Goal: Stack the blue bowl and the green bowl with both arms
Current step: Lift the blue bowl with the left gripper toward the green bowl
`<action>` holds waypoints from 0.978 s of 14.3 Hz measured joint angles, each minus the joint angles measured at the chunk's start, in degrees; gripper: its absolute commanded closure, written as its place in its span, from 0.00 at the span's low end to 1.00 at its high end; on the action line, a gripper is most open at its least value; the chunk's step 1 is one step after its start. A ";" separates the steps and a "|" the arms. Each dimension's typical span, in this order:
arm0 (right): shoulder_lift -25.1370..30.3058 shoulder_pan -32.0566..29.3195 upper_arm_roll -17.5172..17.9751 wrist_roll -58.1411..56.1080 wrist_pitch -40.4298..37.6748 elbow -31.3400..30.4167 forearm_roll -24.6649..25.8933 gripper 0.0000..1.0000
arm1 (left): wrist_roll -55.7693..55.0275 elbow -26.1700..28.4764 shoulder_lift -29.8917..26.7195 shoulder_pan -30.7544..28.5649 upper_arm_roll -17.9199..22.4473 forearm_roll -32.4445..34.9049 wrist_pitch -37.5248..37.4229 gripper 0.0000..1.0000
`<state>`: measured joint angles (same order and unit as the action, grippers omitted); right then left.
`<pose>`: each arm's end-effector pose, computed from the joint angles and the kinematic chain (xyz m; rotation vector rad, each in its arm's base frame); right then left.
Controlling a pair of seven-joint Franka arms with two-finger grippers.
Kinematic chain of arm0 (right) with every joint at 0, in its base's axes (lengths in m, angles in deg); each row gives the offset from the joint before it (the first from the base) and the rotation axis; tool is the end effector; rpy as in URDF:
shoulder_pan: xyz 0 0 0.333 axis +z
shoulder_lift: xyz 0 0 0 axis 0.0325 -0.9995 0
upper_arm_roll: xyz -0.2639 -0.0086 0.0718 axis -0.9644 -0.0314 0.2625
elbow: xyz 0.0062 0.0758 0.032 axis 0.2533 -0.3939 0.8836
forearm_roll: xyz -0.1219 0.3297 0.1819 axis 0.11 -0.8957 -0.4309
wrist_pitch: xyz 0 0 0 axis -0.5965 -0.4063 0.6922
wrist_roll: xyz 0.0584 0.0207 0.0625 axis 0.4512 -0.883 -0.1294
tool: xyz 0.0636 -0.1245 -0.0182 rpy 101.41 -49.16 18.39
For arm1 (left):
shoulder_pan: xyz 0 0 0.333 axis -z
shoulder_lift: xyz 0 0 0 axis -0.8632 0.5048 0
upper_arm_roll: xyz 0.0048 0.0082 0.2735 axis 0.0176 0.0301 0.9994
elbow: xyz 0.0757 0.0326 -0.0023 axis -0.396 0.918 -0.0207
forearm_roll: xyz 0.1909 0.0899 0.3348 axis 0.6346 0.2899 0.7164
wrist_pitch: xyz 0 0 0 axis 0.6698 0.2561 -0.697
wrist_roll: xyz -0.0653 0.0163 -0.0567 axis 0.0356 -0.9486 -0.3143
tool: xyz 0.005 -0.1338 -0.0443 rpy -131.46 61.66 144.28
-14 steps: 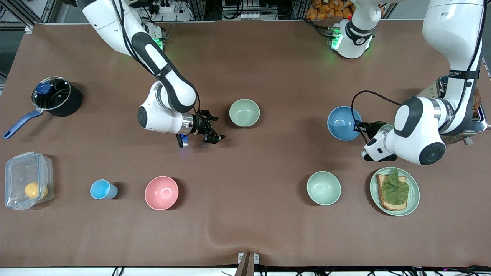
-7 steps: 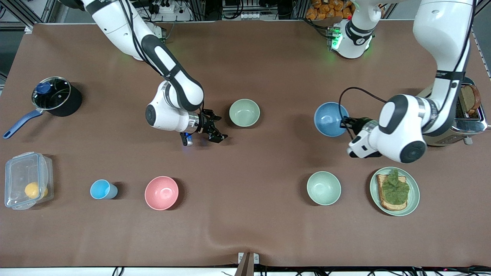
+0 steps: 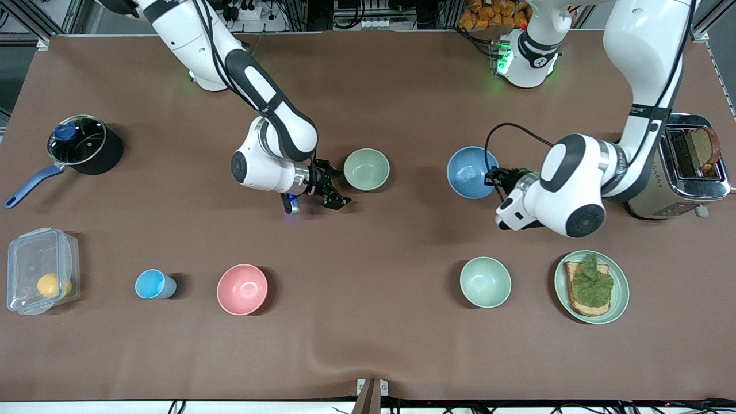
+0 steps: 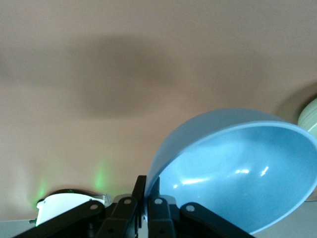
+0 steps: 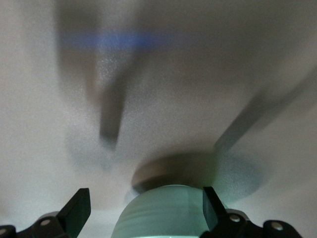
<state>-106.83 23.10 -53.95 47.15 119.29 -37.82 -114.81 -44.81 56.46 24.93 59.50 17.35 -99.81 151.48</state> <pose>0.4462 0.3588 0.0970 -2.1292 1.5184 0.7254 0.5153 -0.1999 0.2323 2.8513 0.0842 -1.0098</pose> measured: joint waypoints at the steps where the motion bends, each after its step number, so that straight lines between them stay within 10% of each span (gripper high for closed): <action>1: 0.00 0.00 -0.04 0.00 0.00 0.00 -0.01 0.00 | -1.22 0.00 0.00 0.74 -0.12 -0.19 0.16 1.00; 14: -0.08 0.00 -0.05 -0.01 0.01 0.06 -0.02 0.00 | -18.94 4.05 -0.04 14.42 -1.30 -3.90 17.73 1.00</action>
<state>-106.91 23.11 -54.01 47.14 119.30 -37.76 -114.82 -63.75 60.51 24.89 73.92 16.05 -103.71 169.22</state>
